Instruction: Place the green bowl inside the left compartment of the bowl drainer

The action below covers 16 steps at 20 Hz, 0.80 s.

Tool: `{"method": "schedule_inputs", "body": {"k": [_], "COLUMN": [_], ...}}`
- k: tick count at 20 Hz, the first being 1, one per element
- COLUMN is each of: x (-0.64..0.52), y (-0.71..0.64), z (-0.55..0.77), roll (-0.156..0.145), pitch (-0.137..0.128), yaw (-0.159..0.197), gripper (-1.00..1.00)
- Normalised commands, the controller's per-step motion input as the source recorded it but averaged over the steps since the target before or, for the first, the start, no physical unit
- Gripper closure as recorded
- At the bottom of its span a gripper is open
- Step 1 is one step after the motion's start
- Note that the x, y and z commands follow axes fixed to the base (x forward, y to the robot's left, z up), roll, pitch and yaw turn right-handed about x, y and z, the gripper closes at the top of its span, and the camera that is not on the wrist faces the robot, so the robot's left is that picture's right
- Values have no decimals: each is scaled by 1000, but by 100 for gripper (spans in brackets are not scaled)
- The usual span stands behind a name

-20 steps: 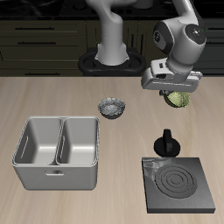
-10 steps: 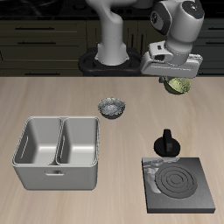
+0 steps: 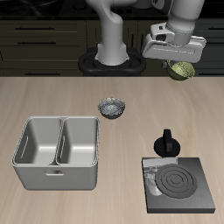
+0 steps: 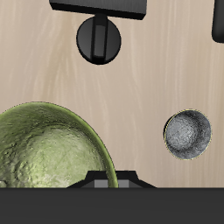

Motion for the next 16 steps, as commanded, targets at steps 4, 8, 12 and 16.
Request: {"method": "schedule_inputs", "body": {"k": [4,8,12,16], "x": [62,102,133,135], "y": [-96,-185,-197,-143], "z": [97,75,219,142], "roll": [-13,-14,-12,-19], "pitch": [-11,11,-15,-5], "yaw": [5,-19,-2,9], "gripper": [100,100,100,100]}}
